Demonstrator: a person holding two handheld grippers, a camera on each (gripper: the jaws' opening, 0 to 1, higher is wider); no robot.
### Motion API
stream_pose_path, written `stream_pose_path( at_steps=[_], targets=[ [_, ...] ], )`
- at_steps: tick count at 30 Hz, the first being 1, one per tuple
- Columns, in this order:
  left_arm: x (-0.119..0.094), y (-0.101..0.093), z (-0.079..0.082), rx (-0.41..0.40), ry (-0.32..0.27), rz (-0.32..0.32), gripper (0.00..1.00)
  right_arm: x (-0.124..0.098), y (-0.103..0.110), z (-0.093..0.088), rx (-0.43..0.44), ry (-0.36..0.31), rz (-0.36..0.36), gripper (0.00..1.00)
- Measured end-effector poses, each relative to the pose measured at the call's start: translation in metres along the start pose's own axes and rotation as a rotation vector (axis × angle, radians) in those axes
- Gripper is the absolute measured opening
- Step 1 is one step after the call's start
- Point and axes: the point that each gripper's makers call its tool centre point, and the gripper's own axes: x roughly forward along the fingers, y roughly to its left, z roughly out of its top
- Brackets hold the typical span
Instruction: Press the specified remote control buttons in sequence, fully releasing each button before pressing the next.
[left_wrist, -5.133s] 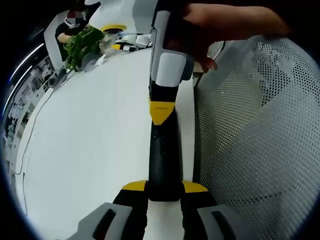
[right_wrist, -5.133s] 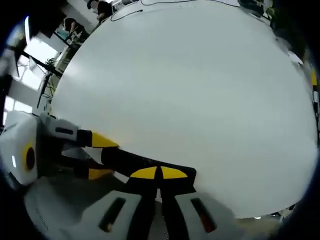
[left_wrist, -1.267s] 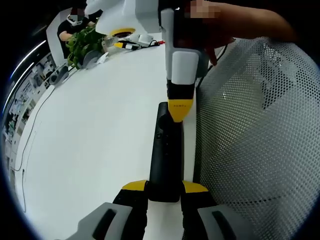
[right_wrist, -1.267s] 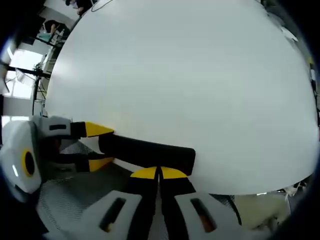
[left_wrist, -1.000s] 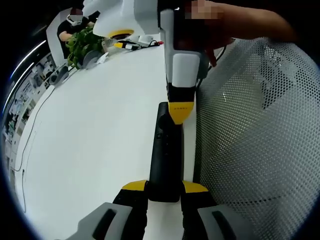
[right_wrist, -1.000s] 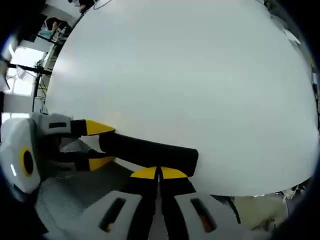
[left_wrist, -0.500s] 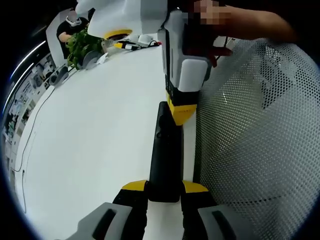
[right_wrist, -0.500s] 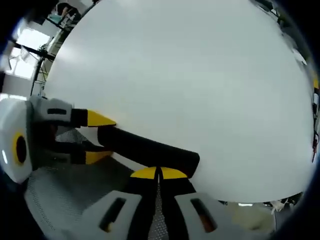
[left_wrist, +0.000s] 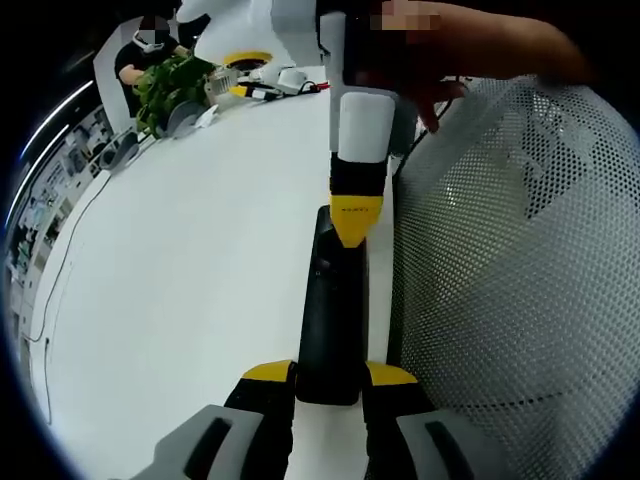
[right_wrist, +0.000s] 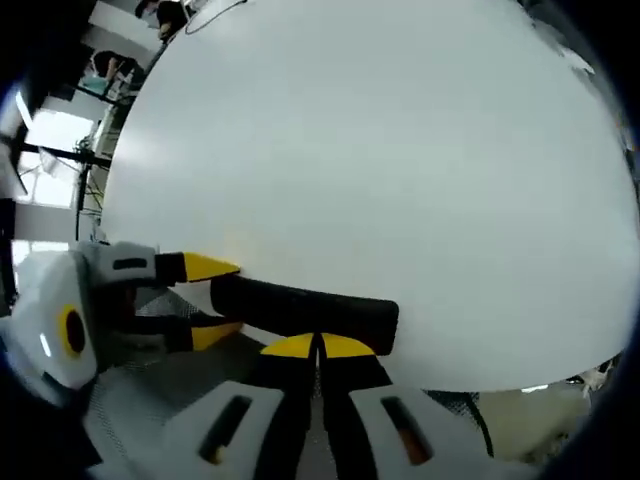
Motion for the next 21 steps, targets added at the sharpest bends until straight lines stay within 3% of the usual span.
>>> stream_pose_path(
  at_steps=[3, 21],
  targets=[
    [0.000, 0.000, 0.000, -0.002, -0.001, 0.000, 0.26, -0.001, -0.003, 0.005, -0.003, -0.030, -0.017, 0.00],
    [0.001, 0.001, 0.000, -0.016, -0.004, 0.004, 0.28, 0.010, -0.001, 0.001, -0.074, 0.001, -0.041, 0.00]
  ],
)
